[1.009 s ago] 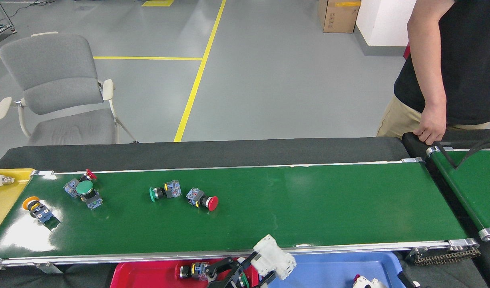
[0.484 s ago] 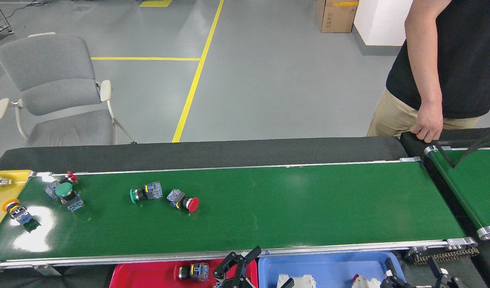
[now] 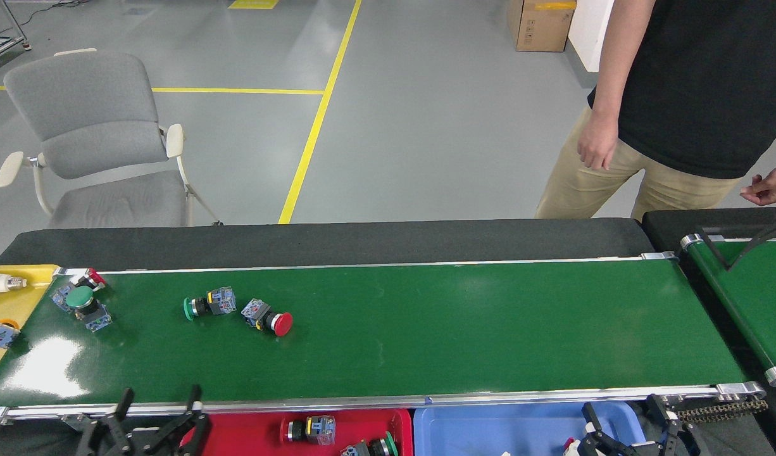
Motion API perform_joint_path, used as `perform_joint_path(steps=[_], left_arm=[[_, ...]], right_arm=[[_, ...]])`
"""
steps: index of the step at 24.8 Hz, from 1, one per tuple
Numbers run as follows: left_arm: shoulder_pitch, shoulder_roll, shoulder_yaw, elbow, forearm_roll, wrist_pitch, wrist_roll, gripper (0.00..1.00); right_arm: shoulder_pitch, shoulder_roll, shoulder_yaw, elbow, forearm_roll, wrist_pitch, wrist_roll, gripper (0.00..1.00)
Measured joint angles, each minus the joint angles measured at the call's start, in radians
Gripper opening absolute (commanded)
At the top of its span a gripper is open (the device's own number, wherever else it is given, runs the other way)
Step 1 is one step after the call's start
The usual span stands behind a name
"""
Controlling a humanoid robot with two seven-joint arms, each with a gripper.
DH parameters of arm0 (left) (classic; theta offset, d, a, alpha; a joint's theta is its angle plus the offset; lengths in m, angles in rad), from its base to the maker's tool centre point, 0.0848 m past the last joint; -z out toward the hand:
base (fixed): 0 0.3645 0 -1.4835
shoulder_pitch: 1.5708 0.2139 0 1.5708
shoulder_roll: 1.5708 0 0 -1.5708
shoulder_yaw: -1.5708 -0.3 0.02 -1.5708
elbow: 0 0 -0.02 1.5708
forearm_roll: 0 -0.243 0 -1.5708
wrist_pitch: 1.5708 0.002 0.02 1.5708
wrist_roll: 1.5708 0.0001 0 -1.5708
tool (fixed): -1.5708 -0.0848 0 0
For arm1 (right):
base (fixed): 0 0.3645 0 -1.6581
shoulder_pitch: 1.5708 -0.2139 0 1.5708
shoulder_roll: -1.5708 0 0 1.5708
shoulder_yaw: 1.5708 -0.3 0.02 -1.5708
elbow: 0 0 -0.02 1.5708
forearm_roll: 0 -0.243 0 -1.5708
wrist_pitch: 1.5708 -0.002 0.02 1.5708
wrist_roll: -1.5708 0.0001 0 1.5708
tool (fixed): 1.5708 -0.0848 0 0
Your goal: Pick switch part from conveyor to tray
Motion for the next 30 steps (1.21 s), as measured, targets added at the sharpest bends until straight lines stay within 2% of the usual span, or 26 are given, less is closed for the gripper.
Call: perform_joint_path(steps=[4,7,10,12,20,26,30], left_arm=[[-0.059,-0.018,-0.052,-0.001,0.0,-0.032,-0.006,1.0],[-0.114,-0.035,-0.116,0.001,-0.001,-0.036,-0.058,1.0],[-0.168,-0.087,-0.149,0.013,-0.013,-0.031,-0.119,1.0],[-0.199,-0.099,-0.151,0.044,-0.031,-0.016,-0.141,1.0],[-0.309,-0.096,-0.129,0.202,-0.045,0.054,-0.155,1.0],[-0.425,-0.09,-0.068,0.349,-0.045,0.097,-0.157,1.0],[-0.493,-0.038,-0.054,0.457,-0.045,0.147,-0.157,1.0]], right_arm=[[-0.001,0.027,0.0,0.0,0.004,-0.004,0.0,0.98],[-0.003,0.057,0.001,0.0,0.025,0.001,0.016,0.98],[-0.003,0.059,0.004,0.0,0.032,0.007,0.032,0.98],[-0.003,0.059,0.015,0.0,0.032,0.006,0.038,0.98],[-0.003,0.06,0.022,0.0,0.032,0.0,0.042,0.98],[-0.003,0.06,0.023,0.0,0.032,-0.002,0.043,0.98],[-0.005,0.06,0.023,0.0,0.032,-0.002,0.043,0.98]])
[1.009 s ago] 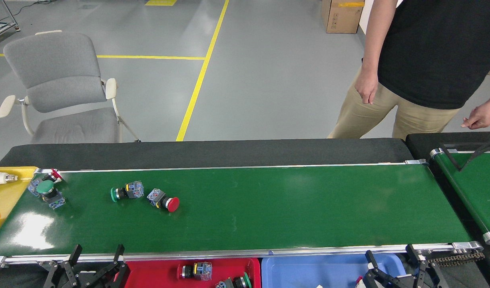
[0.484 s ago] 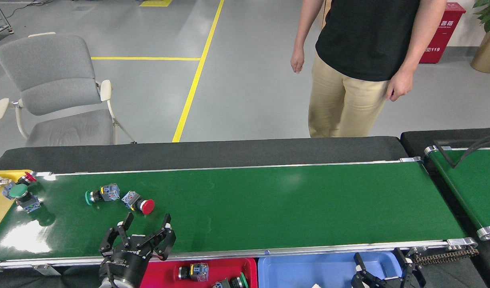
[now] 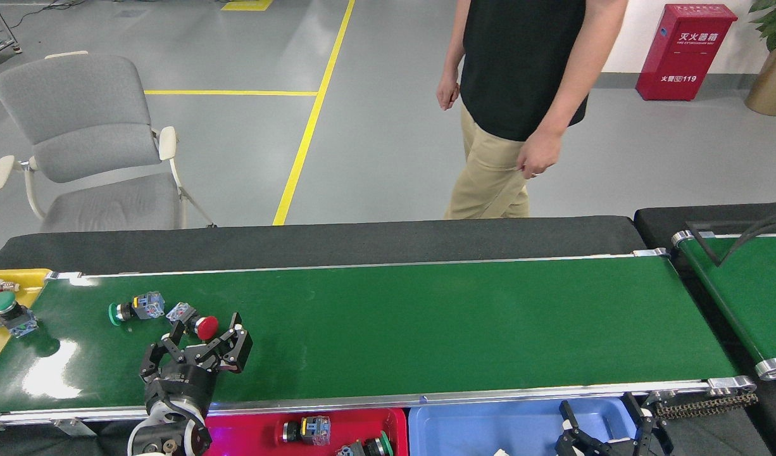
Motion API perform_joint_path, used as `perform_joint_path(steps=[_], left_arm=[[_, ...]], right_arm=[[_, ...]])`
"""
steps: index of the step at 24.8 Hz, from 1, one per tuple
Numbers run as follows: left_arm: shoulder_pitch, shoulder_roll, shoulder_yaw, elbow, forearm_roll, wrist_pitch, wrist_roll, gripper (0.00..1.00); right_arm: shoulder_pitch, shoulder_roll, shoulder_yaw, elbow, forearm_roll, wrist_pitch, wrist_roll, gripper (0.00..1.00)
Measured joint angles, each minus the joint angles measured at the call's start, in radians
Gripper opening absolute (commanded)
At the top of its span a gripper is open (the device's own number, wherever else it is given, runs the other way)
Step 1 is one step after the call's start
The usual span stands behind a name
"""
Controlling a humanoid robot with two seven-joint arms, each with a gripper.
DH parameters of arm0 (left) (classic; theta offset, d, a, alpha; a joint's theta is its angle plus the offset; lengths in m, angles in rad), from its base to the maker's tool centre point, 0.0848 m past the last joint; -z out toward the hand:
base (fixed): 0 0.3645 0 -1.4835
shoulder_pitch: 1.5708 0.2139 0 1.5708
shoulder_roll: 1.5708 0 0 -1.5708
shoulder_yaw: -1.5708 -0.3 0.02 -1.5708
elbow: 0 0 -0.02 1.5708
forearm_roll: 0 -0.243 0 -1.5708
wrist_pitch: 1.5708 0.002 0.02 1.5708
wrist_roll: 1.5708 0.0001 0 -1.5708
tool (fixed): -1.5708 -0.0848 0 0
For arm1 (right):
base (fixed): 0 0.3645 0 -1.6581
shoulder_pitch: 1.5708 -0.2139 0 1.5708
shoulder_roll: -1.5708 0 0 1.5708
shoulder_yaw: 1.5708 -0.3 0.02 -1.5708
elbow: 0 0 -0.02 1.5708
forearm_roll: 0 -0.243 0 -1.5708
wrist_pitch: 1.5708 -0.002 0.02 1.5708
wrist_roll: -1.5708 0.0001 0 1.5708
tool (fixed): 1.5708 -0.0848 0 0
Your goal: Pick switch part from conveyor to tray
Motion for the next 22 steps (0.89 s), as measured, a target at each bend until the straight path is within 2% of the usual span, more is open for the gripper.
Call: perform_joint_path(steps=[6,8,10,11,12,13,17,20,22], left_arm=[[-0.087,0.06,-0.002,0.16,0.0,0.117,0.021,0.99],[-0.103,0.071,-0.002,0.198,0.0,0.151,0.031,0.95],[-0.111,0.074,-0.002,0.225,0.0,0.175,0.049,0.8],[-0.112,0.074,-0.002,0.233,0.0,0.182,0.058,0.66],[-0.112,0.074,-0.002,0.239,0.0,0.188,0.068,0.46],[-0.112,0.074,0.0,0.241,0.001,0.19,0.08,0.34],[-0.101,0.074,0.004,0.239,0.008,0.194,0.129,0.17],[-0.038,0.073,-0.003,0.177,0.022,0.178,0.175,0.13],[0.062,0.069,-0.021,0.045,0.028,0.104,0.185,0.14]], right_arm=[[-0.017,-0.002,0.0,0.0,0.0,-0.001,0.002,0.98],[-0.028,-0.011,0.0,0.0,0.0,-0.002,0.003,0.98],[-0.037,-0.021,0.0,0.0,0.0,-0.002,0.003,0.98],[-0.038,-0.026,0.001,0.0,0.0,-0.002,0.003,0.98],[-0.038,-0.031,0.001,0.0,0.0,-0.002,0.003,0.98],[-0.038,-0.035,0.0,0.0,0.0,-0.003,0.003,0.98],[-0.038,-0.036,0.001,0.0,0.0,-0.007,0.002,0.98],[-0.038,-0.036,0.001,0.0,0.0,-0.004,0.002,0.98],[-0.038,-0.036,0.001,0.0,0.0,-0.002,0.001,0.98]])
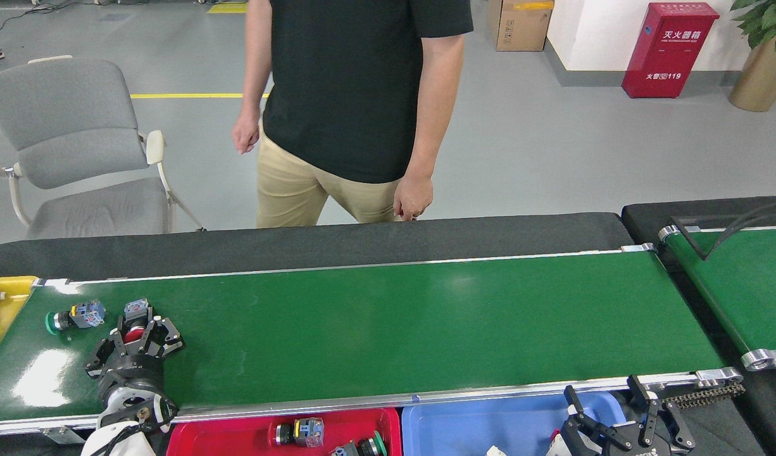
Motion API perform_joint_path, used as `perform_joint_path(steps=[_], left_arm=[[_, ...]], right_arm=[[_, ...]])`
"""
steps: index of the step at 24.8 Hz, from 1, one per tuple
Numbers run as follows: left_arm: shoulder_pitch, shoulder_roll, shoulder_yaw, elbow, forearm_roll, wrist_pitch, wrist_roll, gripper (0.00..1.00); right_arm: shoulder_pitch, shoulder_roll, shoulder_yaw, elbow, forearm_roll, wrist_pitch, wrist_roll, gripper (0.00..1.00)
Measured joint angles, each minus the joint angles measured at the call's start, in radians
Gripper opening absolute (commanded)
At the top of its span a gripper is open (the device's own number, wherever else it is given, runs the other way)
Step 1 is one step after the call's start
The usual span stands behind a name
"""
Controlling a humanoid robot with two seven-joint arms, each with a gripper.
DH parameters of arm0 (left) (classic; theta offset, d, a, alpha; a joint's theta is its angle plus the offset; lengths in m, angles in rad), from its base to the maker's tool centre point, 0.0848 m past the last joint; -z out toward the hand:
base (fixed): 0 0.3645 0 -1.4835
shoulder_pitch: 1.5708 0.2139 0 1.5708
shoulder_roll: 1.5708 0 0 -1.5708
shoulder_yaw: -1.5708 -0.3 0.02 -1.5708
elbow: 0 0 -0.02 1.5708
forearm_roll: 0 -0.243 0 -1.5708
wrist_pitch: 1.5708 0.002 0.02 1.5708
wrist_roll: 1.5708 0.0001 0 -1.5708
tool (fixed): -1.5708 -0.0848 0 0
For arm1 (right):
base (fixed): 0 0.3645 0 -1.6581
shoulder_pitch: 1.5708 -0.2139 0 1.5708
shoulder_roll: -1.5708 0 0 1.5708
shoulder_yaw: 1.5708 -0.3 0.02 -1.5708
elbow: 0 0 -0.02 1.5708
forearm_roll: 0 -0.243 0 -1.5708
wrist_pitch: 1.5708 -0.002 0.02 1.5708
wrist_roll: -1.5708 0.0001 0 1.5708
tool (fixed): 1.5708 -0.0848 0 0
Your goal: Pick switch part from conveyor to tray
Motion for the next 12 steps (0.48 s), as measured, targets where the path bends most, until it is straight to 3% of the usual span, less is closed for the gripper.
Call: perform_joint_path(steps=[3,4,5,7,10,12], left_arm=[[0.203,-0.003,-0.028,-0.268,0.043,-0.228,0.005,0.23],[0.278,-0.003,-0.033,-0.356,0.068,-0.348,0.005,0.33],[0.336,-0.003,-0.034,-0.421,0.085,-0.45,0.005,0.52],[0.425,-0.018,-0.035,-0.492,0.106,-0.62,0.009,1.0],[0.462,-0.094,-0.032,-0.504,0.107,-0.721,0.009,1.0],[0.471,-0.1,-0.021,-0.506,0.108,-0.743,0.009,1.0]], right_arm=[[-0.006,0.0,-0.004,0.0,-0.001,0.001,0.0,0.98],[-0.009,0.0,-0.01,0.0,-0.002,0.002,0.0,0.98],[-0.01,0.0,-0.021,0.0,-0.003,0.002,-0.001,0.98],[-0.01,0.0,-0.046,0.0,-0.004,0.006,-0.001,0.98],[-0.011,0.0,-0.052,0.0,-0.005,0.006,-0.001,0.98],[-0.011,0.0,-0.052,0.0,-0.005,0.006,-0.002,0.98]])
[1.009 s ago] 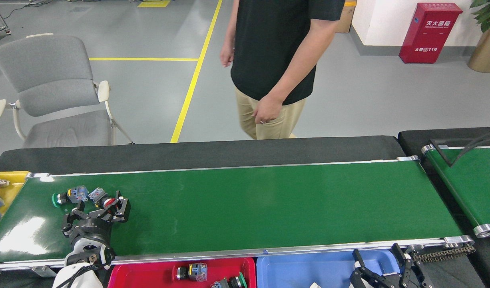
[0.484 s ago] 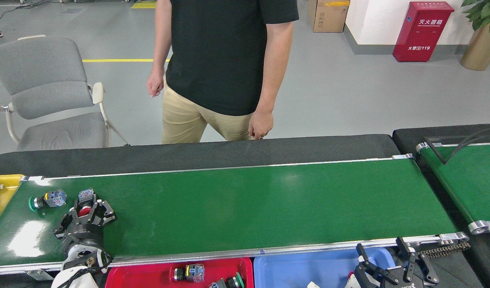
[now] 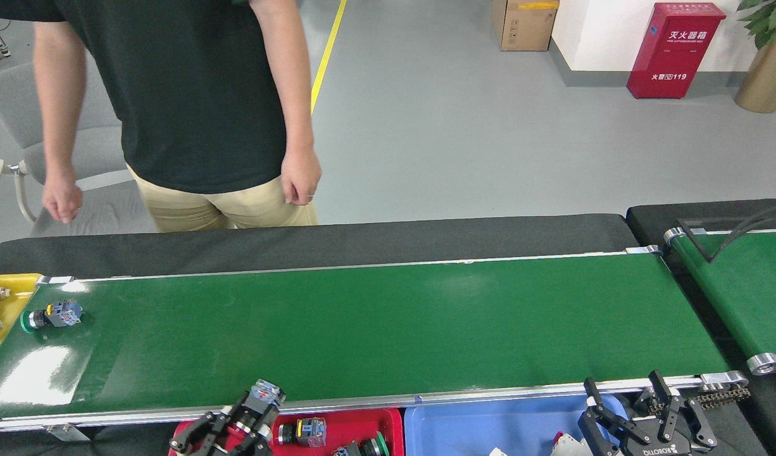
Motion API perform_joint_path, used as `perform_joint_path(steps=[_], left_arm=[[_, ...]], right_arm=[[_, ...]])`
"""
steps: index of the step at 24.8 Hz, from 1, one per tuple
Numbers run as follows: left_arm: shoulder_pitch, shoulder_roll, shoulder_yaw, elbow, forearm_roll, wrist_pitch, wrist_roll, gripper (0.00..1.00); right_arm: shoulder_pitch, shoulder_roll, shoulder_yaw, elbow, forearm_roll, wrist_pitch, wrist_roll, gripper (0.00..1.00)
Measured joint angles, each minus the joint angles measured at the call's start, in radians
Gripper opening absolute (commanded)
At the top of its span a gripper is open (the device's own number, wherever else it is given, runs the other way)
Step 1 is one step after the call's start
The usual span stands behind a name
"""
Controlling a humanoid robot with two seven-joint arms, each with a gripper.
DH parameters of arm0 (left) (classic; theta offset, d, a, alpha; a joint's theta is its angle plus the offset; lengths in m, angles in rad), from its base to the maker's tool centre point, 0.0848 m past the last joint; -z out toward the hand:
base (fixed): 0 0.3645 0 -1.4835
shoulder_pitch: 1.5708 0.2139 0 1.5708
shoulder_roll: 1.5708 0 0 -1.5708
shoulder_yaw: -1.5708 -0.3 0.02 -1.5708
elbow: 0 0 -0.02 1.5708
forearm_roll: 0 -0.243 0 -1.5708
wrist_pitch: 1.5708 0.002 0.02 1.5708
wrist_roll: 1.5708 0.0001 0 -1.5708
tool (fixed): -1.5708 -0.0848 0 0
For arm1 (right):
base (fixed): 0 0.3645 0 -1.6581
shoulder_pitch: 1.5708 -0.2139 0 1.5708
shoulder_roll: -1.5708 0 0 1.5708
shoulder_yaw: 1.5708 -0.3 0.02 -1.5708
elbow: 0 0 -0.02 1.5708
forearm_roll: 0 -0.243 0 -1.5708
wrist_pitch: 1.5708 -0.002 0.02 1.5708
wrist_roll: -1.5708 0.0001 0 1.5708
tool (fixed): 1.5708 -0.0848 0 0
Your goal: Pick switch part from conveyor to tray
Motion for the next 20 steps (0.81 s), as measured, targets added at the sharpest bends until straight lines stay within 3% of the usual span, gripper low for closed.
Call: perform_joint_path(steps=[4,6,9,13,20], left_arm=[[0.005,-0.01,0.099,0.0,0.002,-0.007,-0.004,0.98],[0.006,-0.01,0.156,0.0,0.0,0.042,-0.003,0.94],[0.013,-0.01,0.213,0.001,-0.02,0.173,-0.001,1.0],[0.023,-0.01,0.269,0.002,-0.033,0.313,0.007,1.0],[0.029,-0.01,0.308,0.004,-0.035,0.364,0.029,1.0]], right_arm=[[0.0,0.0,-0.002,0.0,0.0,0.001,-0.003,0.98],[0.0,0.0,-0.009,0.0,0.0,0.002,-0.003,0.98],[0.0,0.0,-0.011,0.0,0.0,0.002,-0.001,0.99],[0.001,0.014,-0.012,0.0,0.0,0.003,0.035,0.99],[0.006,0.016,-0.012,0.0,0.0,0.007,0.082,0.99]])
